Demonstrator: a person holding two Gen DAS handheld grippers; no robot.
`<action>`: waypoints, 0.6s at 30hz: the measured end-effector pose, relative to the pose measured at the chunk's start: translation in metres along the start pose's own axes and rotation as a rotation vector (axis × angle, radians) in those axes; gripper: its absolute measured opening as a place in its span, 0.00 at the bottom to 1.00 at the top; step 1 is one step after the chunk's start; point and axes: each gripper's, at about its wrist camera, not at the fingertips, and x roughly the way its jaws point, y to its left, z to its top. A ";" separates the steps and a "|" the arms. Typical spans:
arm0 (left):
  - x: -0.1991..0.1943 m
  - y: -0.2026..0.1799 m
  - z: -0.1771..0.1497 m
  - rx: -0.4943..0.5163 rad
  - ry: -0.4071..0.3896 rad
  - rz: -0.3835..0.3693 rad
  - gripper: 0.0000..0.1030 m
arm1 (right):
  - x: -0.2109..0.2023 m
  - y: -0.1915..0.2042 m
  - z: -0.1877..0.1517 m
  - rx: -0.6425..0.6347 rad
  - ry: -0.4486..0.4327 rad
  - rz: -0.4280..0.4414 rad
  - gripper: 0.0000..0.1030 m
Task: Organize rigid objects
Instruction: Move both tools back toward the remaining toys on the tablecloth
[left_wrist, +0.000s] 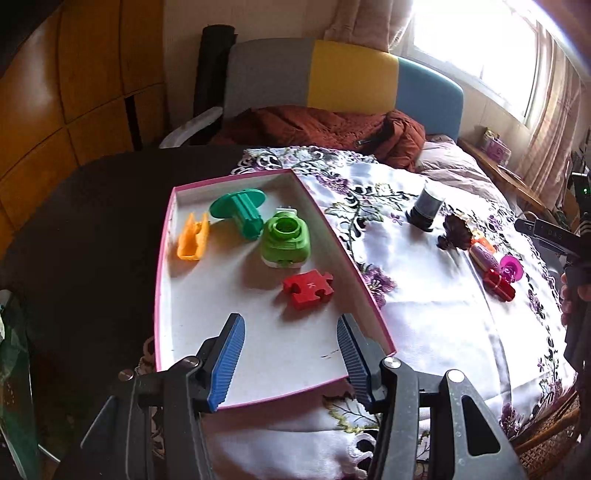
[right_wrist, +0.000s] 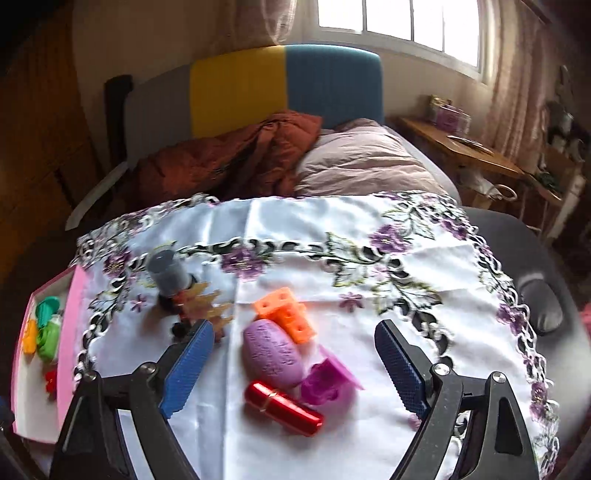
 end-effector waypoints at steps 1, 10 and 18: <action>0.001 -0.004 0.001 0.009 0.002 -0.002 0.51 | 0.003 -0.012 0.000 0.026 -0.004 -0.023 0.87; 0.020 -0.056 0.017 0.084 0.056 -0.114 0.51 | 0.004 -0.073 -0.006 0.288 -0.041 -0.081 0.90; 0.042 -0.114 0.040 0.146 0.090 -0.208 0.51 | 0.004 -0.071 -0.007 0.303 -0.027 -0.061 0.91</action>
